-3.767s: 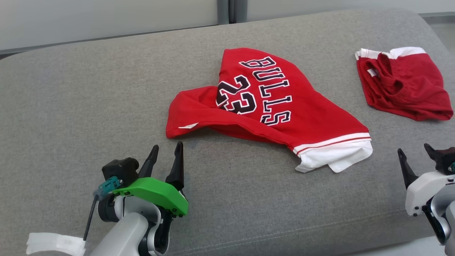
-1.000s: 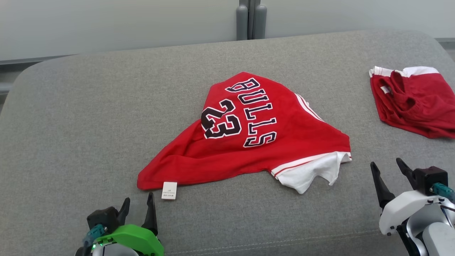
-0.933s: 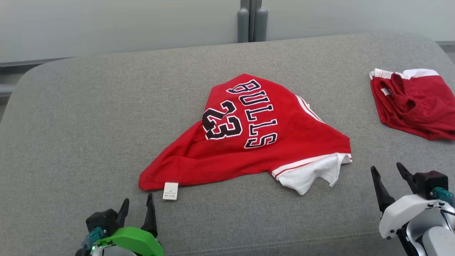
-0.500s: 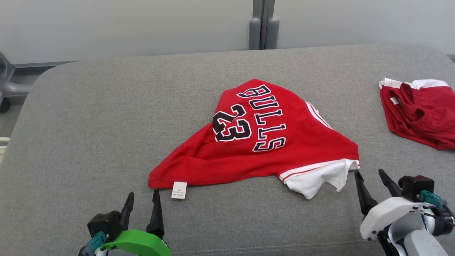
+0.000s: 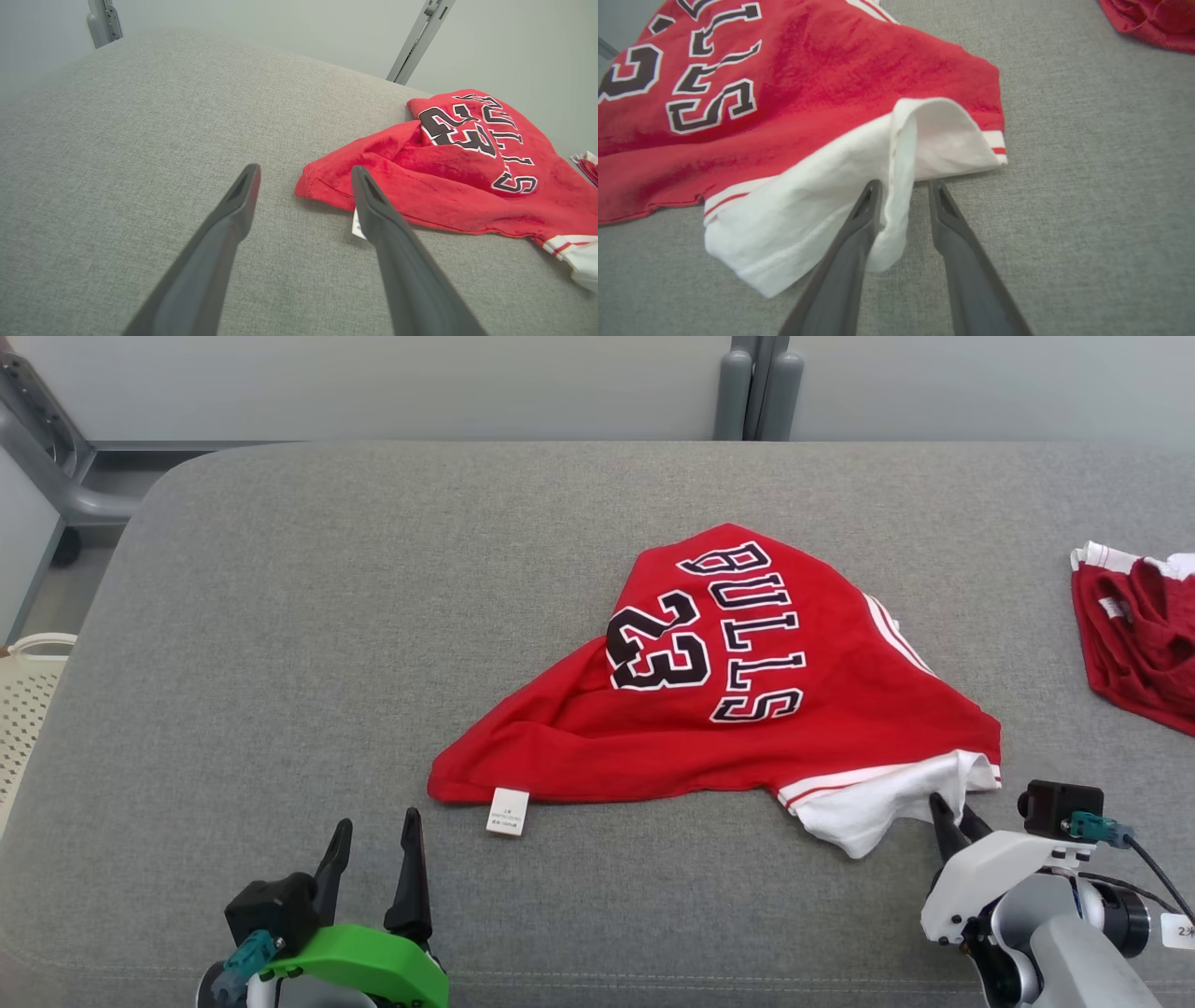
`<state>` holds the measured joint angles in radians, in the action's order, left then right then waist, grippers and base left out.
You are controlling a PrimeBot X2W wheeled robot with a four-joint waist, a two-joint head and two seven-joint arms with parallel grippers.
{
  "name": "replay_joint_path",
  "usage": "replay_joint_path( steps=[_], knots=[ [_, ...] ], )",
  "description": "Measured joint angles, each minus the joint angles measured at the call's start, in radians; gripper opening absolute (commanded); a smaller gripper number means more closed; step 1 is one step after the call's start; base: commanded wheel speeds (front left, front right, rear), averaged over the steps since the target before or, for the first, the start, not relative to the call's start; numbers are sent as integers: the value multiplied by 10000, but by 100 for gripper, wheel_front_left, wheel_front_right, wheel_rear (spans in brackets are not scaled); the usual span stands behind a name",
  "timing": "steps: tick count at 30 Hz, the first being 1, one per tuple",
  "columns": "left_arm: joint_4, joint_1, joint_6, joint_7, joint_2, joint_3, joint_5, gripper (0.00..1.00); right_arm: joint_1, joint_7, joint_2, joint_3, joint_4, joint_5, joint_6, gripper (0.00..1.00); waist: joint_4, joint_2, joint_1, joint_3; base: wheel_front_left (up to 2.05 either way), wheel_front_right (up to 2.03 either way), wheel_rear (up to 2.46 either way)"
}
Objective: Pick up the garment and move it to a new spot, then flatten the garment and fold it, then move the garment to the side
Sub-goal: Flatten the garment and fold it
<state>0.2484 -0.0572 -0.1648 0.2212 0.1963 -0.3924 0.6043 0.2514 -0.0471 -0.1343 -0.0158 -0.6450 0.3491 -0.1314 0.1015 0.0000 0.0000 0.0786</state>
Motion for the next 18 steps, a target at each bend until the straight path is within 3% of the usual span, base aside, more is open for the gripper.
replay_joint_path(
  steps=[11, 18],
  knots=[
    [-290, 40, -115, 19, 25, 19, 17, 100, -356, 274, -1168, -136, 10, 1193, 0, 0, -398, 0, 0, 49, 0, 0, 0],
    [-297, 49, -121, -2, 25, -25, 50, 100, -510, 407, -1383, -295, -2, 1685, 0, 0, -730, 0, 0, 88, 0, 0, 0]
  ],
)
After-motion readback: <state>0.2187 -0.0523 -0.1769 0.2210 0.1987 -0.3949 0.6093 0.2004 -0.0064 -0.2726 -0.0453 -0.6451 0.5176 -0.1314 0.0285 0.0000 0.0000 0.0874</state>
